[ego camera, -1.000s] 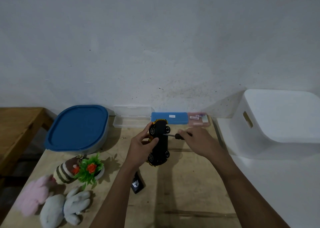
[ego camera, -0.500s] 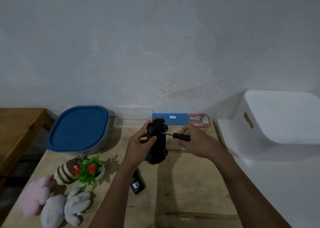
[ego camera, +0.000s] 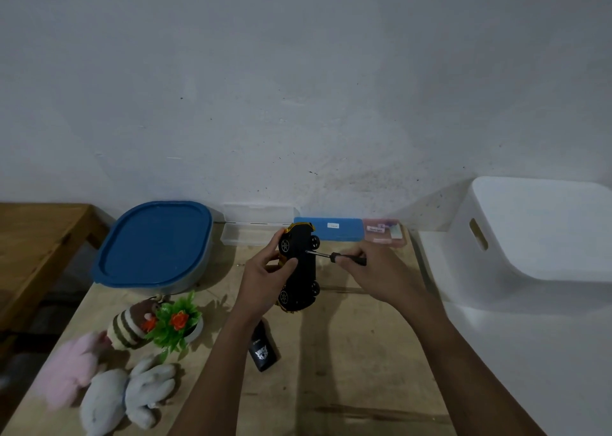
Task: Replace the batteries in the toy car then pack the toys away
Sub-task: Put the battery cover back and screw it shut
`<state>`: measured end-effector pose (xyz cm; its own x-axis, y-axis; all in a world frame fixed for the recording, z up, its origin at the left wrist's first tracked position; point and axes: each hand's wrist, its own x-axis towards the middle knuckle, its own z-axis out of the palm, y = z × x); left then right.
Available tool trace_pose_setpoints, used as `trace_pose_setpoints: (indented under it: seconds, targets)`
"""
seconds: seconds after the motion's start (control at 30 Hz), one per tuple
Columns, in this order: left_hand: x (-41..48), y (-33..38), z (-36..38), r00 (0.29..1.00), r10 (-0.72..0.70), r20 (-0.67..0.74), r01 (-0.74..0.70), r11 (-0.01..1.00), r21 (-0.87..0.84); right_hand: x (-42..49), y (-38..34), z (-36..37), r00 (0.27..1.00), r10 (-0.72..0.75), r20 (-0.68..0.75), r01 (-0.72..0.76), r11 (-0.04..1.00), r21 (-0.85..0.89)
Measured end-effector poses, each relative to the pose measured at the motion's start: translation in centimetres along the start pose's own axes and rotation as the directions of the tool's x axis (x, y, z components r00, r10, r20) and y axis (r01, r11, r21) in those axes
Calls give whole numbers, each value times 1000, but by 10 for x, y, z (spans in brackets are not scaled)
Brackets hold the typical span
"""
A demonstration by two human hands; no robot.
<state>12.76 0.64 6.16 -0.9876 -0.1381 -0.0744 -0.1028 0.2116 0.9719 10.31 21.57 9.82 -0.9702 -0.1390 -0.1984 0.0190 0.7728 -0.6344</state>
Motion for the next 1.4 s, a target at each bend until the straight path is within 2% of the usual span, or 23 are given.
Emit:
trace_pose_setpoints:
  seconds: [0.07, 0.2, 0.4, 0.57, 0.73, 0.87, 1.0, 1.13, 1.4]
  targets:
    - [0, 1, 0, 1000, 5, 1, -5, 1000, 6, 0, -4, 0, 1000, -9, 6, 9, 999, -48]
    - [1, 2, 0, 1000, 10, -11, -10, 1000, 7, -3, -9, 0, 997, -5, 77, 4, 1000, 15]
    - [0, -1, 0, 1000, 7, 13, -7, 1000, 4, 2, -16, -4, 999, 19, 43, -16, 998, -68]
    - [-1, -1, 0, 1000, -1, 22, 1, 1000, 2, -2, -19, -7, 993, 25, 113, -24, 1000, -13]
    - [0, 1, 0, 999, 3, 34, -3, 1000, -1, 3, -17, -8, 999, 24, 23, -25, 999, 22]
    - [0, 2, 0, 1000, 8, 26, -8, 1000, -11, 2, -20, -8, 996, 63, 62, -66, 997, 40]
    - [4, 5, -1, 1000, 6, 0, -6, 1000, -26, -3, -20, -12, 990, 41, 138, -51, 996, 71]
    - [7, 2, -2, 1000, -7, 5, 7, 999, -36, 1, -16, -14, 998, 44, 45, -47, 997, 55]
    - [8, 5, -1, 1000, 14, -1, -15, 999, -42, -2, -15, -12, 998, 16, 67, -20, 998, 63]
